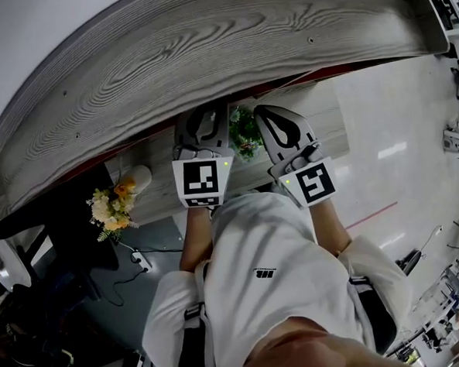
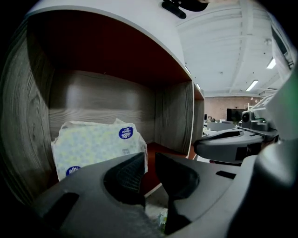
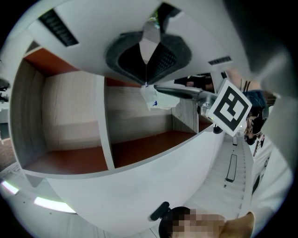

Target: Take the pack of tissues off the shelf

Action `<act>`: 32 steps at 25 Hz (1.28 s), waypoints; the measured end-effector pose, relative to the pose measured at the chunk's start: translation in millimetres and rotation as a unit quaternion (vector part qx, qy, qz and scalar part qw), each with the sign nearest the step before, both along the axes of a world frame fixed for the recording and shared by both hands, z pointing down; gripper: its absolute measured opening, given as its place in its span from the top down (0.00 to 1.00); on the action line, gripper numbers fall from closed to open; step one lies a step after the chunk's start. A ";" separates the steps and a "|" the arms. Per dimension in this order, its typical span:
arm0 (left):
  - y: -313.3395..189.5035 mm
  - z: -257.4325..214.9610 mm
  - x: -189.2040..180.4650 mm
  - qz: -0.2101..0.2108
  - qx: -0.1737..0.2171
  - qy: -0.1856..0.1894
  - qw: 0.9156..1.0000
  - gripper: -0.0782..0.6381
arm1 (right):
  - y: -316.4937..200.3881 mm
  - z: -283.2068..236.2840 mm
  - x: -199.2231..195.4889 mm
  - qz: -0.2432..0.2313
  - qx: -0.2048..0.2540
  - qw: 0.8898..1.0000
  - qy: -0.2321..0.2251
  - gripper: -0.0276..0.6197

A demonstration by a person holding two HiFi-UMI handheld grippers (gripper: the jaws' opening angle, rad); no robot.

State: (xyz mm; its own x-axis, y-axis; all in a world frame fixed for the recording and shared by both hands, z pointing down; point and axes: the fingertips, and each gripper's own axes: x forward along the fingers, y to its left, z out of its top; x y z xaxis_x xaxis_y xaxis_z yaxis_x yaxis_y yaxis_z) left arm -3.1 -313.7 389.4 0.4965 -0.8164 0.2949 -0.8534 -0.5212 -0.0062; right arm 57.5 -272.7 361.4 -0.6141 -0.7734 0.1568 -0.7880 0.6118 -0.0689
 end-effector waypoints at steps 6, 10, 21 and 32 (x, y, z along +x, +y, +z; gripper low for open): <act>-1.9 -7.5 -1.1 -0.012 0.009 -0.014 1.000 0.77 | -2.8 -0.3 4.9 0.000 -0.004 1.000 -0.006 0.91; -4.3 -14.6 -7.4 -0.031 0.016 -0.018 0.999 0.75 | -4.8 -2.4 6.2 -0.002 -0.002 1.000 -0.009 0.91; -10.9 -32.0 -12.8 -0.063 0.033 -0.027 0.997 0.73 | -7.6 -5.3 10.2 -0.011 0.001 1.000 -0.015 0.91; -25.4 -15.7 -14.9 -0.108 0.007 -0.053 0.993 0.70 | -11.5 -7.1 19.0 -0.016 0.001 1.000 -0.017 0.91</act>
